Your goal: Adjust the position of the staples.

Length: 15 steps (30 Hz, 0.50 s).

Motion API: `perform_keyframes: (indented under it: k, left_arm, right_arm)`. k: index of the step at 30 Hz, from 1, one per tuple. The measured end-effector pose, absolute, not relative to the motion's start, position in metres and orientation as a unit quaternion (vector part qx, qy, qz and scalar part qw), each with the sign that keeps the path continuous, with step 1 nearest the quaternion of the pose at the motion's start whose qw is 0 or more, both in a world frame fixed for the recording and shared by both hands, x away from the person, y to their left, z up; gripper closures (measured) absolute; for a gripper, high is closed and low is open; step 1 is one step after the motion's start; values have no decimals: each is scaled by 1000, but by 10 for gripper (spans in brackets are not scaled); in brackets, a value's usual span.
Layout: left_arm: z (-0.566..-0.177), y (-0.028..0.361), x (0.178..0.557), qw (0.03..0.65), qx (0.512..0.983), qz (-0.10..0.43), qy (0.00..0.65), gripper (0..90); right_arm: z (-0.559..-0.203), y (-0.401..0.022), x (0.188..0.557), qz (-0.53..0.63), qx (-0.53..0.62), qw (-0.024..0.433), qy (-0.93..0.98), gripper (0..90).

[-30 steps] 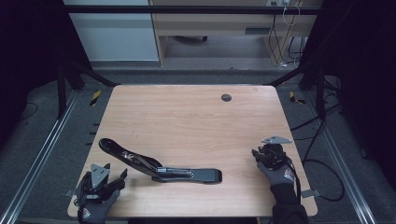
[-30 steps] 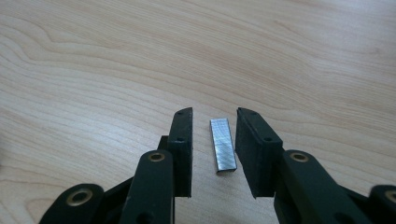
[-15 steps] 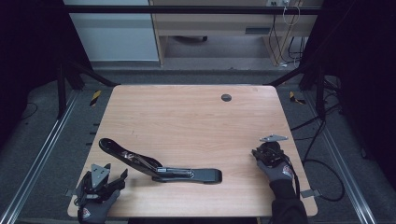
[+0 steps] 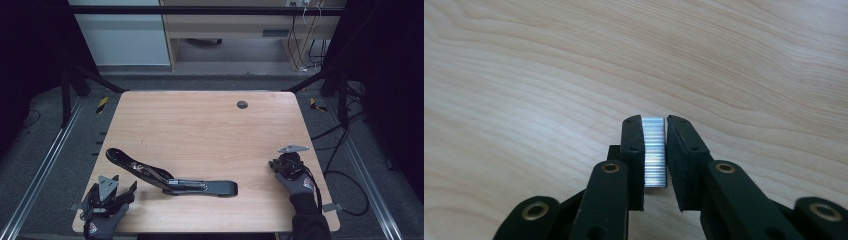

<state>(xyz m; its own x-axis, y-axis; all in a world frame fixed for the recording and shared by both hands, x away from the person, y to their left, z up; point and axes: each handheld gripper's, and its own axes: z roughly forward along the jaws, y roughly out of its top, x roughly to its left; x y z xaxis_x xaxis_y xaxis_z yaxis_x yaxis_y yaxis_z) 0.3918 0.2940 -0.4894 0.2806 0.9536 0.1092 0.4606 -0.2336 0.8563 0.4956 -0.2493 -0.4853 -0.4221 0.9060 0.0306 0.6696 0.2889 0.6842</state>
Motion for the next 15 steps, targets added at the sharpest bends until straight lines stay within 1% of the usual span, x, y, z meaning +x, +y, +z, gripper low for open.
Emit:
perform_keyframes:
  k: [2,9,15]
  left_arm:
    - [-489,294,392,368,711,335,497,316]
    - [-489,293,391,366,713,336,495,317]
    - [-489,293,391,365,714,336,494,318]
  right_arm:
    - [-483,-247,491,322,487,180,792,783]
    - [-480,-236,474,346,410,131,834,782]
    - [-482,-230,469,334,389,119,850,782]
